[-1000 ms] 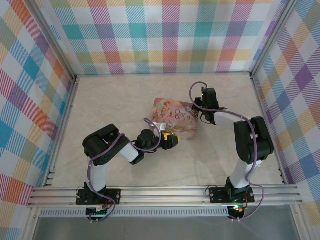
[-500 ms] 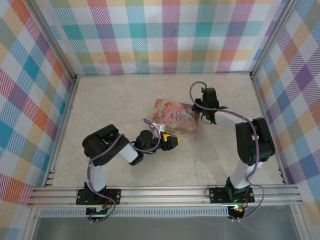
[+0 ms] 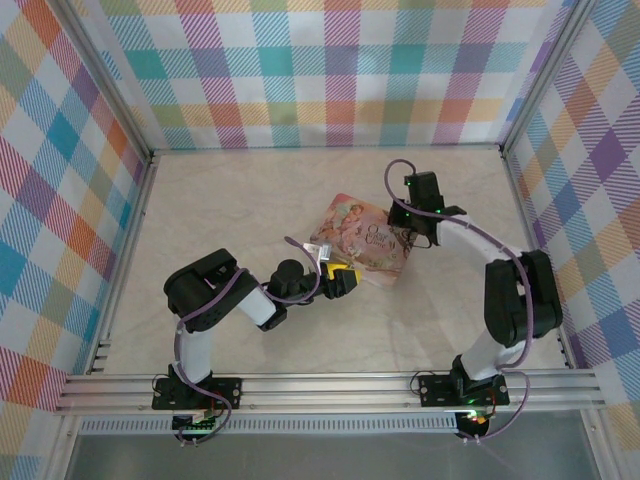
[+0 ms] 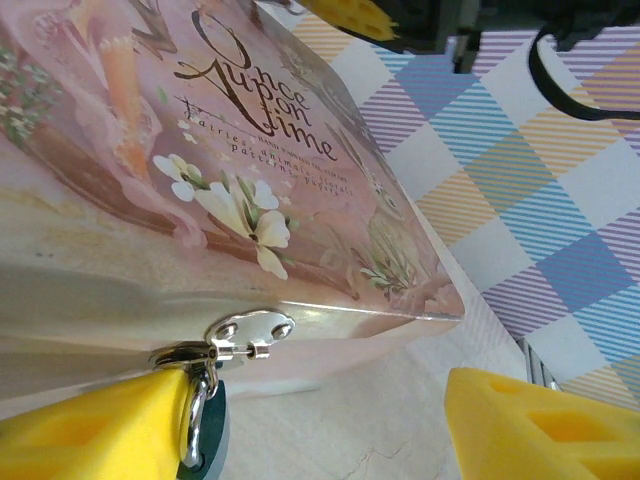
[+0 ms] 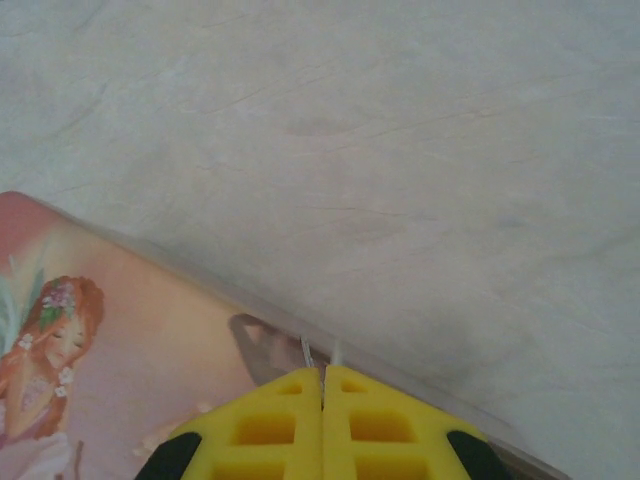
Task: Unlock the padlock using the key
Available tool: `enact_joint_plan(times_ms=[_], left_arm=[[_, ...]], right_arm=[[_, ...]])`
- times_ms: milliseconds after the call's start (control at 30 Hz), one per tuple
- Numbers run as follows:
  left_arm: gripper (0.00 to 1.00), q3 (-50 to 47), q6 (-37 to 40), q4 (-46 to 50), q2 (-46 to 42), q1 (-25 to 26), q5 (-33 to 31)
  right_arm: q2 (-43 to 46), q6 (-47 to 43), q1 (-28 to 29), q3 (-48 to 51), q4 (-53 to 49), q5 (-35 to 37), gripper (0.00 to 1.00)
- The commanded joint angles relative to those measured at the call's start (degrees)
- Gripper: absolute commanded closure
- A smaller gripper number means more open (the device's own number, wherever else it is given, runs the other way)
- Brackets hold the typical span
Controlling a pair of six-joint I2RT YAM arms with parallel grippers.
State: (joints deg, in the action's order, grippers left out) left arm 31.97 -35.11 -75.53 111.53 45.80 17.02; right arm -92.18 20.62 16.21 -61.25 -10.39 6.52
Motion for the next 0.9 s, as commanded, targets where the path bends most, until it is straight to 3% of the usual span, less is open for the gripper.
enact_joint_plan(times_ms=[0,300,633,867], left_arm=[[0.32,0.64,1.01,-4.06,-1.32,-0.47,0.36],[0.32,1.78,-0.27,-4.63,1.18,-0.86,2.31],[0.32,2.25,-1.1,-2.87,2.83,-0.86,4.58],[0.33,1.81,-1.39,-1.1,4.1,-0.83,5.14]], right_arm=[[4.82,1.14,-1.13,2.32,-5.54,4.88,1.0],[15.78,6.36,-3.19,9.79,-15.88,14.04,1.0],[14.66,7.69,-1.73,15.42,-10.32,2.66,1.0],[9.93,7.59,-0.11,13.32,-6.97,0.11,1.0]])
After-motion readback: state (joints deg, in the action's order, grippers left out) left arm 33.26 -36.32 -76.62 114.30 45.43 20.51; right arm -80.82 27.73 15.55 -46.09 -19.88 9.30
